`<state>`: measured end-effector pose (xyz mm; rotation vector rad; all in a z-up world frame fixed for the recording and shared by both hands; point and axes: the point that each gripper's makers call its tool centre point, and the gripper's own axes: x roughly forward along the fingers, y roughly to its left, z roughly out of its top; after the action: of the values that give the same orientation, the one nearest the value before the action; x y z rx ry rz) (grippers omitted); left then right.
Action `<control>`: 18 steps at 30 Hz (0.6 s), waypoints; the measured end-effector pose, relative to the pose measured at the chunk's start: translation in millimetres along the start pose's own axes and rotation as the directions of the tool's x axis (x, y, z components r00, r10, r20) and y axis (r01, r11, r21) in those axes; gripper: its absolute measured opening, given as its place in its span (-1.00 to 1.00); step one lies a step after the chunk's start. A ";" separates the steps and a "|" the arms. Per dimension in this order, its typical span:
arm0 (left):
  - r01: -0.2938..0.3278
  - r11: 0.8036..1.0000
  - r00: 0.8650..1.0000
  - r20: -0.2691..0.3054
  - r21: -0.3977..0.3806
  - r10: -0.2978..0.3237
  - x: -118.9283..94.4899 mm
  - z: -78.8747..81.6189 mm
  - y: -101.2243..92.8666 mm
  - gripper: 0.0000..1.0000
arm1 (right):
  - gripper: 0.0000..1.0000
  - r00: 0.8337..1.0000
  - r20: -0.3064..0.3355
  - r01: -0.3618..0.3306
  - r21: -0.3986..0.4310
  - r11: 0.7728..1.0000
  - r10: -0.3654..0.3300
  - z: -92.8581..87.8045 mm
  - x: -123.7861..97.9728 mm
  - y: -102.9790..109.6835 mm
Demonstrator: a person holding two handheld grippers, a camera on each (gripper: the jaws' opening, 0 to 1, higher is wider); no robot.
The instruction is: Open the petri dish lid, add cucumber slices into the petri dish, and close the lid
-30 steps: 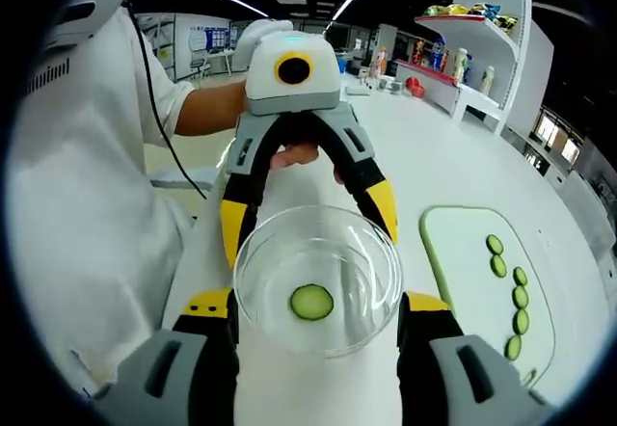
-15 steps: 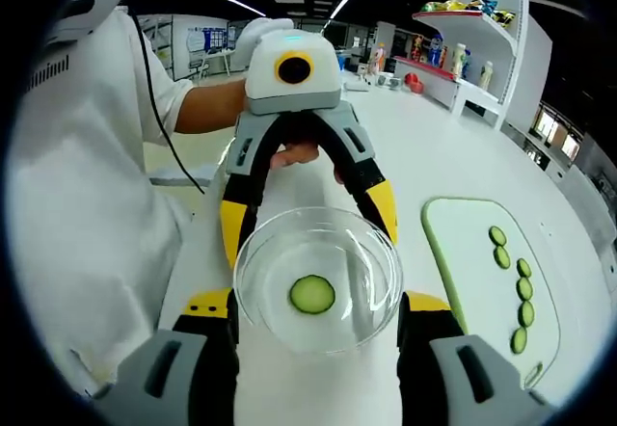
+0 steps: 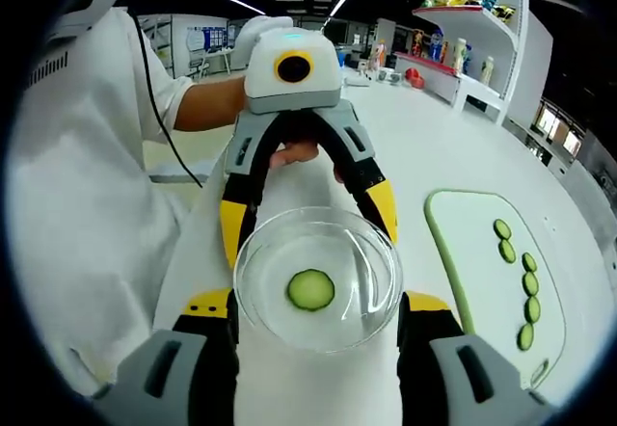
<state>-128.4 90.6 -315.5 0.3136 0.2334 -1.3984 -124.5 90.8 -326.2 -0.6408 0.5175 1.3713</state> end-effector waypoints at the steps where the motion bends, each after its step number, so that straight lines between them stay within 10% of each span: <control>1: 0.000 1.000 1.000 0.000 -0.002 0.000 0.3 -0.6 0.0 0.35 | 0.32 1.000 -0.001 -0.001 0.001 1.000 0.001 -0.6 0.6 -0.1; 18: 0.006 1.000 1.000 -0.008 -0.019 -0.006 3.0 -8.3 -0.3 0.35 | 0.32 1.000 -0.007 -0.014 0.016 1.000 0.015 -7.4 6.9 -0.1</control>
<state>-128.0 90.8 -324.3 0.3026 0.2542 -1.4000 -123.2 90.7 -336.2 -0.6302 0.5393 1.3777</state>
